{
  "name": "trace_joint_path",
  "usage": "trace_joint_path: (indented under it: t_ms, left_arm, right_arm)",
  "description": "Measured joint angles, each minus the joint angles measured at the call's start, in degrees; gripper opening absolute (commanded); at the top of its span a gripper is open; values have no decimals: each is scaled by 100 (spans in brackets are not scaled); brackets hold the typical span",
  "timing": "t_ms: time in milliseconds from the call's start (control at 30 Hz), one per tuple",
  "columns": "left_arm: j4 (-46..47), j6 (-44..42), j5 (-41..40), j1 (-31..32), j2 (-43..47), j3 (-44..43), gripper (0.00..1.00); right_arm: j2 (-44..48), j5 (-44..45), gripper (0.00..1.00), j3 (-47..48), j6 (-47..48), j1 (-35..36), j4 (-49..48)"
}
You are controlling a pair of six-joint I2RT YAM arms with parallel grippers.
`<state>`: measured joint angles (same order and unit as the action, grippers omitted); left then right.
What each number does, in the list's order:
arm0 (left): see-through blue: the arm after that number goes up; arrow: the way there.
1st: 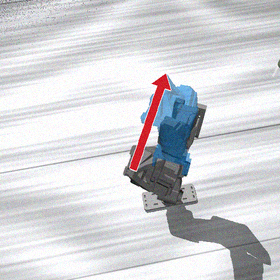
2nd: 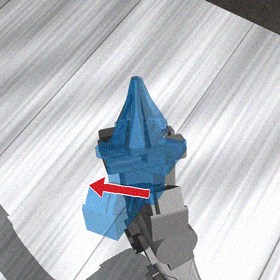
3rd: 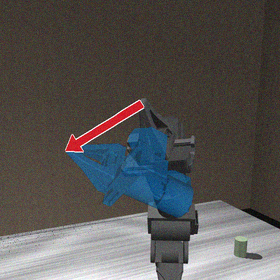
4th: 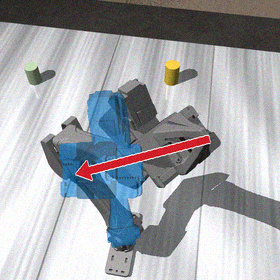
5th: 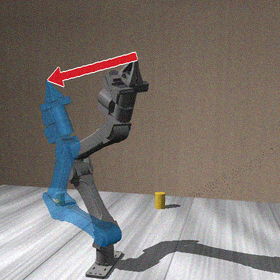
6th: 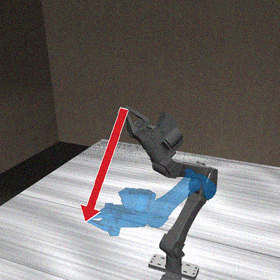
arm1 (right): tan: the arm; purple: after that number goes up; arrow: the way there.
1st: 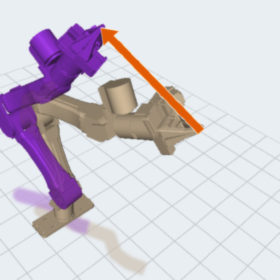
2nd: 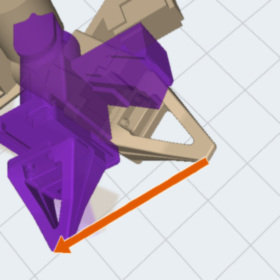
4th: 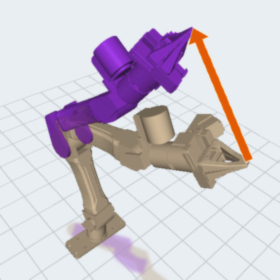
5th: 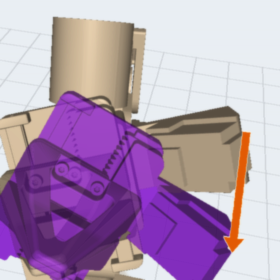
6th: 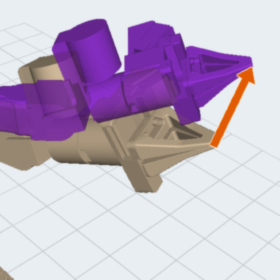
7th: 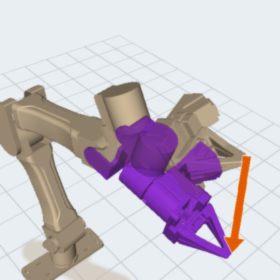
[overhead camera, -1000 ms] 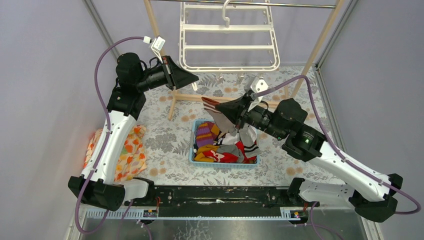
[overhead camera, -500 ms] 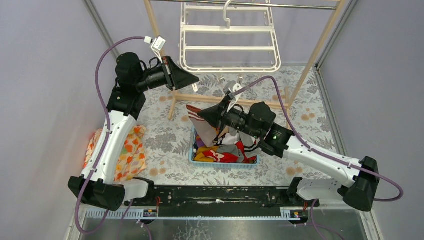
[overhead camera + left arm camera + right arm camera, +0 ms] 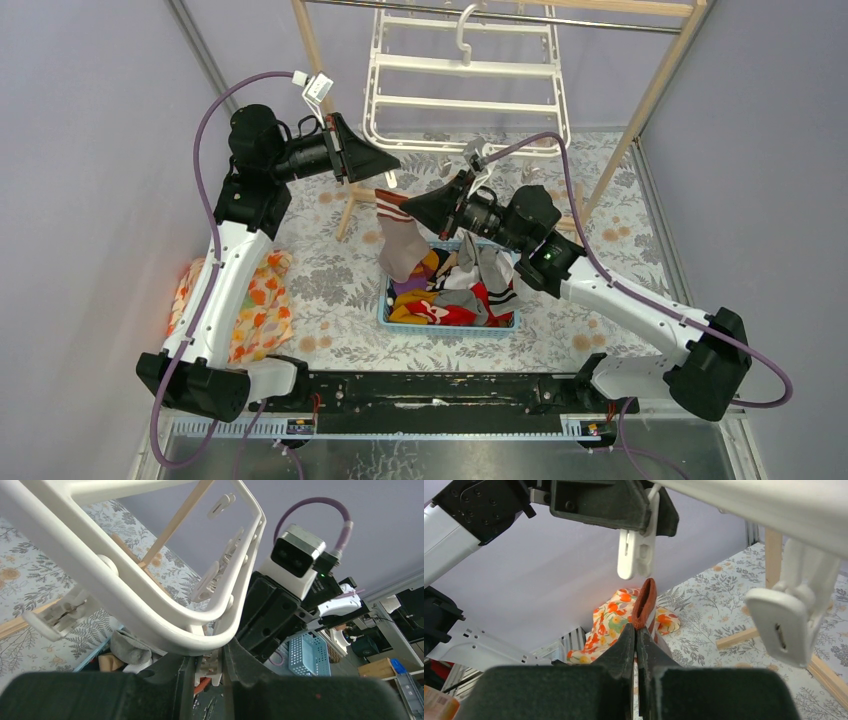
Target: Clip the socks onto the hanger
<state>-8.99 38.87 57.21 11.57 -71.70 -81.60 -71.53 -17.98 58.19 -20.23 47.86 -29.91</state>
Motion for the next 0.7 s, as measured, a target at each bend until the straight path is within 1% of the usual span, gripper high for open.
trace_joint_path:
  t_ms: [333, 700]
  left_arm:
    - [90, 111, 166, 0, -2, 11, 14]
    - [168, 133, 197, 0, -2, 11, 14]
  right_arm:
    - [-223, -697, 0, 201, -306, -321, -57]
    - [-238, -872, 0, 378, -400, -404, -83]
